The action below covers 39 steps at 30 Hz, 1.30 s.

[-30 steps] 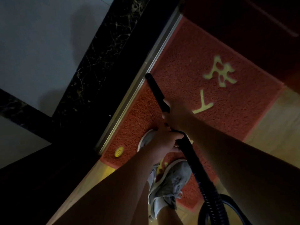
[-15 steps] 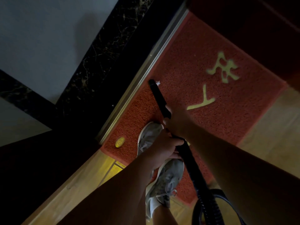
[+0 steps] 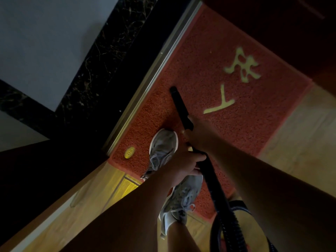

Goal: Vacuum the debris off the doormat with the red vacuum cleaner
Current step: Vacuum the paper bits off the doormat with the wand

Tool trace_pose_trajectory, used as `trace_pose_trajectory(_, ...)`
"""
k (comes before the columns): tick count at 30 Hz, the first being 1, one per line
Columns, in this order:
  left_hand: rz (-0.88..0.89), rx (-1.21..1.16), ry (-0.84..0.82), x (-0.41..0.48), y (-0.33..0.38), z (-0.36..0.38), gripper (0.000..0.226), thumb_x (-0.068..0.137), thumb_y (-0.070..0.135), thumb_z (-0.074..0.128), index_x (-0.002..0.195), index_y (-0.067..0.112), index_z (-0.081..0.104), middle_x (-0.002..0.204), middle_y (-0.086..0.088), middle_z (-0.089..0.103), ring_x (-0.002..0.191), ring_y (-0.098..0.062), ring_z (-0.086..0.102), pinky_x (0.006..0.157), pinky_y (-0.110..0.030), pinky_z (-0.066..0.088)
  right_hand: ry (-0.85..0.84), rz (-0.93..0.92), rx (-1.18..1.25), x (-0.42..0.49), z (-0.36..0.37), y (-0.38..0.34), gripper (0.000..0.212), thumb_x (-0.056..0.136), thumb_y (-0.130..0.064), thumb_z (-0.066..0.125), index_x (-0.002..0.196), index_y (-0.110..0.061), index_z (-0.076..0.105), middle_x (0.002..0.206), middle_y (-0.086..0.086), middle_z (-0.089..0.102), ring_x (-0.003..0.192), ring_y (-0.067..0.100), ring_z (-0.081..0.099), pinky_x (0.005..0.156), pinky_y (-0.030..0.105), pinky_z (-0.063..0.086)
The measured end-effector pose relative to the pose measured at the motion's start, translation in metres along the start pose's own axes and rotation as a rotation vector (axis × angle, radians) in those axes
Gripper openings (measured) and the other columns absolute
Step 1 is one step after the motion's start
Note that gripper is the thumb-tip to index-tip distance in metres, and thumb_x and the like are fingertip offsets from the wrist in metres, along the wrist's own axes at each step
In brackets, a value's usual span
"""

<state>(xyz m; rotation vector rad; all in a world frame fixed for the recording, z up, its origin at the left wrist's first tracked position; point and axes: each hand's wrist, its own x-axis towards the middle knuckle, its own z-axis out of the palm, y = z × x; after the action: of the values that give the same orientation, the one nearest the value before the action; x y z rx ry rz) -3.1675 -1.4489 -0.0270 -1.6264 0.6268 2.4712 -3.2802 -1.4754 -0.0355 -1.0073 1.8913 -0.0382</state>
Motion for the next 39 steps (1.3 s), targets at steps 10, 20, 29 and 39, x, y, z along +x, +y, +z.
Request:
trace_pose_trajectory(10, 0.002, 0.063, -0.054, 0.000, -0.009, 0.019, 0.028, 0.096, -0.001, 0.060, 0.099, 0.027, 0.054, 0.101, -0.012, 0.068, 0.093, -0.031, 0.071, 0.078, -0.042, 0.062, 0.037, 0.059, 0.019, -0.011, 0.000, 0.031, 0.045, 0.094, -0.031, 0.054, 0.138, -0.020, 0.052, 0.098, 0.011, 0.068, 0.082, 0.028, 0.064, 0.062, 0.031, 0.045)
trace_pose_trajectory(20, 0.017, 0.216, -0.072, -0.001, -0.019, 0.044, 0.031, 0.095, 0.007, 0.064, 0.124, 0.017, 0.056, 0.107, -0.012, 0.070, 0.094, -0.030, 0.073, 0.081, -0.045, 0.062, 0.168, 0.145, 0.111, -0.038, -0.008, 0.063, 0.036, 0.093, -0.024, 0.050, 0.128, -0.017, 0.055, 0.090, 0.009, 0.067, 0.070, 0.024, 0.058, 0.048, 0.025, 0.032)
trace_pose_trajectory(29, 0.049, 0.365, -0.127, -0.035, -0.029, 0.063, 0.029, 0.095, 0.019, 0.067, 0.115, 0.037, 0.056, 0.116, -0.006, 0.071, 0.101, -0.025, 0.072, 0.067, -0.031, 0.059, 0.321, 0.157, 0.204, -0.081, -0.008, 0.075, 0.027, 0.096, -0.021, 0.051, 0.123, -0.018, 0.054, 0.079, 0.003, 0.062, 0.061, 0.019, 0.056, 0.046, 0.025, 0.032)
trace_pose_trajectory(39, 0.039, 0.514, -0.225, -0.083, -0.054, 0.059, 0.041, 0.097, 0.015, 0.065, 0.125, 0.040, 0.049, 0.121, 0.001, 0.068, 0.112, -0.030, 0.065, 0.098, -0.061, 0.051, 0.441, 0.222, 0.344, -0.149, 0.016, 0.073, 0.057, 0.098, -0.022, 0.050, 0.153, -0.022, 0.035, 0.096, 0.007, 0.066, 0.070, 0.022, 0.062, 0.053, 0.028, 0.043)
